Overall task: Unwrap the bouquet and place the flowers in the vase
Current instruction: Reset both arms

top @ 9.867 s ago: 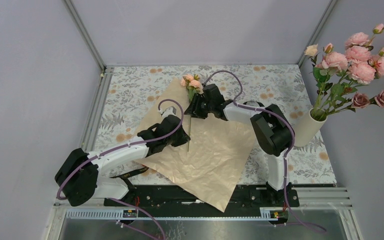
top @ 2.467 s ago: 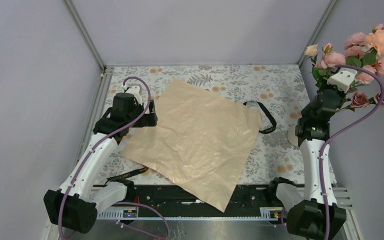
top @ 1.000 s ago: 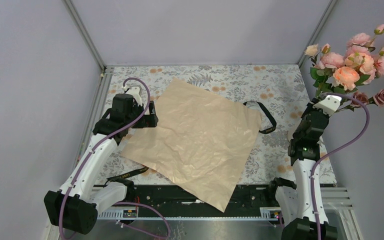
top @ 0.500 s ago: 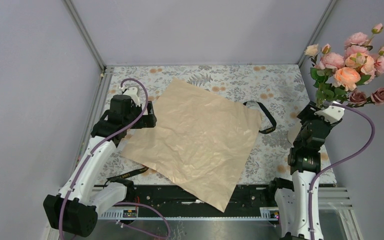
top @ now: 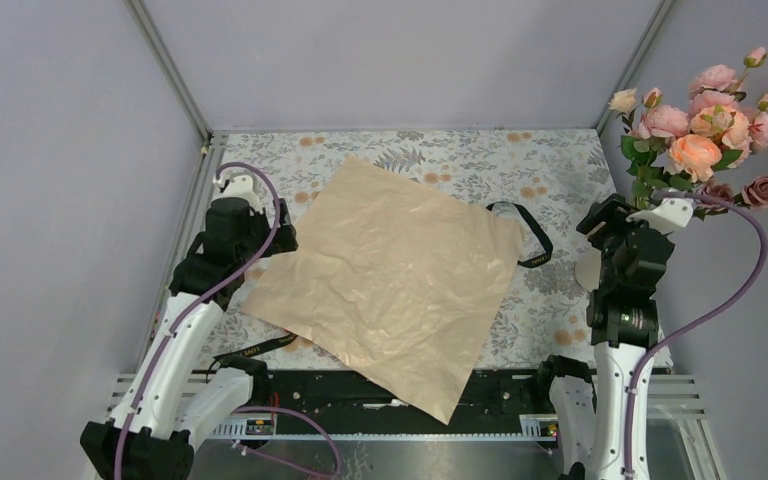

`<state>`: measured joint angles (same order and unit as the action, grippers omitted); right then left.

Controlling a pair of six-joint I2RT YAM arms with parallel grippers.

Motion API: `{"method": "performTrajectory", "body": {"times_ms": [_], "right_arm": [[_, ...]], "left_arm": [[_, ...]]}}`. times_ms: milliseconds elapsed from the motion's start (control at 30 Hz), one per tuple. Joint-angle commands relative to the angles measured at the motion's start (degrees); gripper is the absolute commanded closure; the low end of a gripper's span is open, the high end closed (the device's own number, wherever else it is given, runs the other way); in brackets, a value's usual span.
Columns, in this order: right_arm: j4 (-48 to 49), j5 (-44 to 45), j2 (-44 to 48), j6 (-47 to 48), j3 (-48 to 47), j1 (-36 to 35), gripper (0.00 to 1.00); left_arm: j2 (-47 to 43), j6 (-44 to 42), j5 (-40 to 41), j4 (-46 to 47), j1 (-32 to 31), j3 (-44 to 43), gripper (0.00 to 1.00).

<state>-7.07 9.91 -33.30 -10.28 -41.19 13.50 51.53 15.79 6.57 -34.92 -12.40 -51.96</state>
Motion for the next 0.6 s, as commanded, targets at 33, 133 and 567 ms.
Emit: {"method": "performTrajectory", "body": {"times_ms": [33,133,567], "right_arm": [[-10.8,-9.7,-5.6,-5.0,-10.4,-0.2,0.28],[-14.4,-13.7,-8.4,-5.0,-15.3,-1.3,0.25],[-6.1,-3.0,-10.2,1.1,-13.5,-27.7,0.24]], "left_arm": [[-6.4,2.3,7.6,4.5,0.4,-0.9,0.01],[-8.9,1.1,10.0,4.1,0.4,-3.0,0.01],[-20.0,-1.6,14.5,7.3,0.4,-0.5,0.01]]}}
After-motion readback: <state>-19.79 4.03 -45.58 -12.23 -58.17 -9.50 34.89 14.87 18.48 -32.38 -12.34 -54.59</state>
